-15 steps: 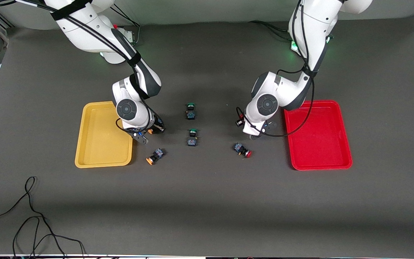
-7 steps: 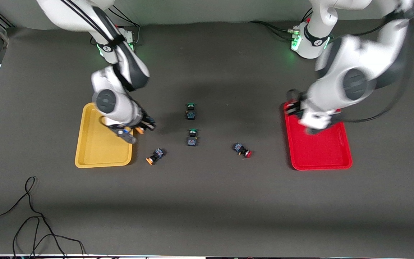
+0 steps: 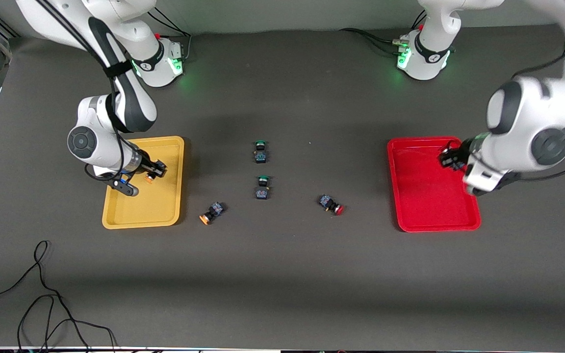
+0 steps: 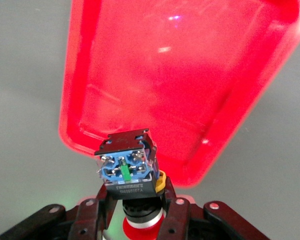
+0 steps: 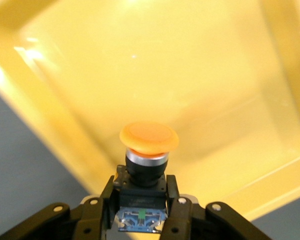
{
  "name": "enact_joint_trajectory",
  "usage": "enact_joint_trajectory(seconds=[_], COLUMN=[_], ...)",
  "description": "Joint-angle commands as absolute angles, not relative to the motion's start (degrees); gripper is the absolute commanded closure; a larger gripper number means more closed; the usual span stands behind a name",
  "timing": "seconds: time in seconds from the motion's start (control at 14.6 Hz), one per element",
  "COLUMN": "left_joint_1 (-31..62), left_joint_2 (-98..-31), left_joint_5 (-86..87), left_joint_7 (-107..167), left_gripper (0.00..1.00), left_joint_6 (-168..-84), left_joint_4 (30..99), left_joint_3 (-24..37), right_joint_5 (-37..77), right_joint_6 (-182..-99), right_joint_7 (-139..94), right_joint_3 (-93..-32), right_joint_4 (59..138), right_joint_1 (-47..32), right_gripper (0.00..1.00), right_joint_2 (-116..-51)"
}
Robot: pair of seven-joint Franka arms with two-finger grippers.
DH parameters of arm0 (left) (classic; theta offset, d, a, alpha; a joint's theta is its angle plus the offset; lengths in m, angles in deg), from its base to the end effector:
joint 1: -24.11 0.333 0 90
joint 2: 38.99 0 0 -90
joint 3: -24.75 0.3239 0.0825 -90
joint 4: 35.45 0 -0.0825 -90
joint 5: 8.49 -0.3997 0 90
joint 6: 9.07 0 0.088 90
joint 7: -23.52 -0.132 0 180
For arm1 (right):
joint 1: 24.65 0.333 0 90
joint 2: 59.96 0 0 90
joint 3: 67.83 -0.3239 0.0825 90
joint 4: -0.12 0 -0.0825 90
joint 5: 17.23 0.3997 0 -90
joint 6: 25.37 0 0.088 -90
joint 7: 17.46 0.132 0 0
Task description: Place red and yellow buttons in trays
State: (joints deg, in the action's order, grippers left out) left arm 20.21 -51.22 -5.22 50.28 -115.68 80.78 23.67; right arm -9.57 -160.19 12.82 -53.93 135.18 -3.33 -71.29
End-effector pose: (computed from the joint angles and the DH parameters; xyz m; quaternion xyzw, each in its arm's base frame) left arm 0.5436 -0.0531 0.2930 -0.9613 -0.1982 0.1897 0.0255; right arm 0.4910 0.0643 0.2031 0.9639 -0.2475 -0.0975 0.0133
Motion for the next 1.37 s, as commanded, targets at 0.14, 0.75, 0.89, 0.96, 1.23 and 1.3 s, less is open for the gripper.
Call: enact_joint_trajectory(seconds=[0.14,0.75,0.89,0.96,1.23,1.3], left_joint_1=[21.29,19.72,16.74,14.55,6.37,5.13], left_joint_2=[-56.12,-52.17,-53.48,-54.88,-67.33,-71.38], left_joint_5=[-6.03,-5.60,-5.24,-5.15,-4.36,-2.97], left_joint_7=[49.98,51.82,54.71,57.08,72.53,76.40], left_gripper=[0.96,0.00,0.00,0.00,0.00,0.00], left_joint_6=[-126.41,-110.55,-104.02,-102.95,-104.08,-105.65], left_joint_4=[86.89,75.78,66.55,62.76,46.95,42.90], left_joint_3=[22.81,22.11,22.11,22.11,21.85,21.32], right_joint_5=[-8.88,-5.55,-4.05,-4.04,-4.48,-4.22], right_joint_6=[-162.75,-149.41,-146.15,-146.05,-146.75,-147.36], right_joint_7=[10.22,15.39,19.52,21.72,27.89,27.98], right_joint_3=[-53.41,-57.89,-59.47,-61.05,-63.61,-63.61], right_joint_4=[136.17,111.27,101.33,97.89,92.23,92.23], right_joint_1=[-3.46,-3.55,-3.55,-3.55,-3.55,-3.55], right_gripper=[0.01,0.00,0.00,0.00,0.00,0.00], right_joint_2=[-72.62,-76.54,-83.30,-86.38,-92.74,-93.87])
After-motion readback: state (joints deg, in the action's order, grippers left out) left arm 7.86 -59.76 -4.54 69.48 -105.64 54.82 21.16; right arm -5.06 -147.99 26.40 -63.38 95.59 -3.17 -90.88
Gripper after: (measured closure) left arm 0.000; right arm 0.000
